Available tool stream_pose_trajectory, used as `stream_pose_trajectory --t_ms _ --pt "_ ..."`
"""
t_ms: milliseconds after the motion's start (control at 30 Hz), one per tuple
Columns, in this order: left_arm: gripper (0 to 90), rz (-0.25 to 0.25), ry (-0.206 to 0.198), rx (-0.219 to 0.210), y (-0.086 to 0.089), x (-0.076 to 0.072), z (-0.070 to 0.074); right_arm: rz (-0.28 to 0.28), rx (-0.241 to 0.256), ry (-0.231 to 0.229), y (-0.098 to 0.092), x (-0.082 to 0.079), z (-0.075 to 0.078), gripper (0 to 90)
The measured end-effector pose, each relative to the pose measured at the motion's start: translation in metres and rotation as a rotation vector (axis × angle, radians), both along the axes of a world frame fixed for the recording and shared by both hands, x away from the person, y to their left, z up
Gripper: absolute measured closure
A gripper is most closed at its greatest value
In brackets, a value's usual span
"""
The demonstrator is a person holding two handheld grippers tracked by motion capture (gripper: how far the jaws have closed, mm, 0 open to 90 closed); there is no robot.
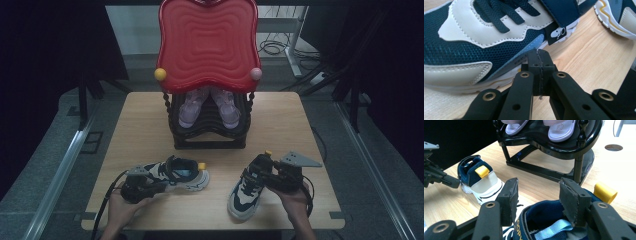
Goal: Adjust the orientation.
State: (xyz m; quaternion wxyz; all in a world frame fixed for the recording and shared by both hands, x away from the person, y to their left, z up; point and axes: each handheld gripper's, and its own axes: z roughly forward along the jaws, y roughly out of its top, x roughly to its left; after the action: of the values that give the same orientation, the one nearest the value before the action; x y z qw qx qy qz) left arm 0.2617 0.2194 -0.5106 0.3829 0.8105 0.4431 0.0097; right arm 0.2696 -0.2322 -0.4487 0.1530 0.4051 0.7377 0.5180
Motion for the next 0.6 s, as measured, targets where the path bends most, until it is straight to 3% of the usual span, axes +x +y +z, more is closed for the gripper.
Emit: stream_pose_trajectory --t_ms 400,600 --pt "89.7 0.011 0.014 -0.005 0.0003 0.01 -0.001 0.003 0.003 0.0 0.0003 -0.0003 0.0003 49.5" --pt "79.6 -0.008 -0.005 -0.021 0.0025 0.006 0.0048 0.003 0.005 -0.002 -0.0003 -0.0006 0.0008 49.5"
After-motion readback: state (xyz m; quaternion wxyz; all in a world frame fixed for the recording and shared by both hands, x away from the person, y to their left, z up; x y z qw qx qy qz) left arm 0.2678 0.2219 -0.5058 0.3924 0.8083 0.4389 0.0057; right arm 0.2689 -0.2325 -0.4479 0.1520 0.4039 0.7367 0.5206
